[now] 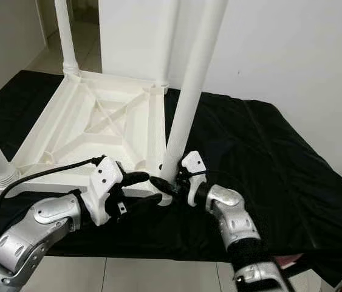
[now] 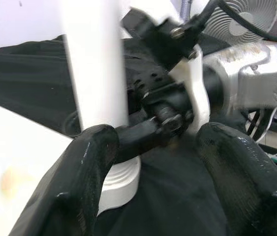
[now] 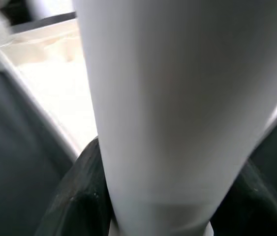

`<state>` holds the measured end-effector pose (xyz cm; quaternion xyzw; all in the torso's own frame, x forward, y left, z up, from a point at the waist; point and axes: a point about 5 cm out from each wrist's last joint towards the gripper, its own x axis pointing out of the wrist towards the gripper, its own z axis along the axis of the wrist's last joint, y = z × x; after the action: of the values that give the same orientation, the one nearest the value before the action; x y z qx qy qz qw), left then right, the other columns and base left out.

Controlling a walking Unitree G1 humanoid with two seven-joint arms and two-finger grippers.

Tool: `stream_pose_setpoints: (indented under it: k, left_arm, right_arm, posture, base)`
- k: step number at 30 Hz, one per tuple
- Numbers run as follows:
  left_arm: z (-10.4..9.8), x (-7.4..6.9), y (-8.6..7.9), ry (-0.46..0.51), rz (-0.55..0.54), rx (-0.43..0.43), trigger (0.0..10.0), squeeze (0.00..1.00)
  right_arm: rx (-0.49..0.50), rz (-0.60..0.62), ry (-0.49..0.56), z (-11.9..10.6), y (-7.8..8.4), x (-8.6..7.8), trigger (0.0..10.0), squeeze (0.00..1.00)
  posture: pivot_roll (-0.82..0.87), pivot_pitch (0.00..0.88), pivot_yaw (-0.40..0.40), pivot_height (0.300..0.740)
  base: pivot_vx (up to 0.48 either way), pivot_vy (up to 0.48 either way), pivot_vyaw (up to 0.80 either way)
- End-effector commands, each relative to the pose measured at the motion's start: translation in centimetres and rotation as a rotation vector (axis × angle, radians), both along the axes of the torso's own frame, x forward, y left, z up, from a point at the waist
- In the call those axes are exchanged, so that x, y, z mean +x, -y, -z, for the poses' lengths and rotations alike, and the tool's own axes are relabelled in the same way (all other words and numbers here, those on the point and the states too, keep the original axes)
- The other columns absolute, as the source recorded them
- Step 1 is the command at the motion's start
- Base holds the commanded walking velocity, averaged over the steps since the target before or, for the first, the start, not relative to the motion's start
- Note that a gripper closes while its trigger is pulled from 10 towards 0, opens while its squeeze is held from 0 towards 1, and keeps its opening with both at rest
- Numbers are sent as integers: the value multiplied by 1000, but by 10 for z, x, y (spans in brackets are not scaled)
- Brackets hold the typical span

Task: Building children table

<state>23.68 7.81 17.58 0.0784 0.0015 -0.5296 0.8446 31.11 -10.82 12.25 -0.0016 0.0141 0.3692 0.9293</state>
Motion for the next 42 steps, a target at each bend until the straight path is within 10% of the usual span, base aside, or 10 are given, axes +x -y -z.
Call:
stream_pose_setpoints:
  k: [1,6,19,20,31,32,33,34,42]
  left_arm:
    - [0,-2,4,-2,29,-4,10000,0]
    - [1,-2,7,-6,34,-10,10000,0]
    - [2,-2,7,-11,42,-6,10000,0]
    - [2,-3,8,-16,47,-7,10000,0]
    - [1,-1,8,-13,45,-7,10000,0]
    - [1,-1,7,-13,43,-6,10000,0]
    - [1,-1,7,-13,43,-6,10000,0]
    - [2,-1,6,-7,35,-2,10000,0]
    - [5,-3,0,6,30,41,10000,0]
  right_arm:
    - [-6,216,-33,0,20,9,10000,0]
    - [4,578,-69,5,24,1,10000,0]
    - [9,656,-6,-1,5,-14,10000,0]
    - [25,626,-3,-1,7,-13,10000,1000]
    - [65,460,41,-9,19,-14,10000,1000]
    - [52,407,48,-8,23,-16,10000,427]
    - [52,407,48,-8,23,-16,10000,427]
    - [19,322,62,-7,26,-18,10000,0]
    - [-39,-13,72,-7,38,-24,10000,0]
  posture:
    - [43,0,-125,740]
    - [36,0,-129,740]
    - [25,0,-118,740]
    - [24,0,-119,740]
    - [22,0,-123,740]
    - [27,0,-124,740]
    - [27,0,-124,740]
    - [32,0,-124,740]
    - [37,0,-118,740]
  base:
    - [0,0,0]
    - [0,0,0]
    - [0,0,0]
    - [0,0,0]
    - [0,0,0]
    - [0,0,0]
    - [0,0,0]
    - [0,0,0]
    - [0,0,0]
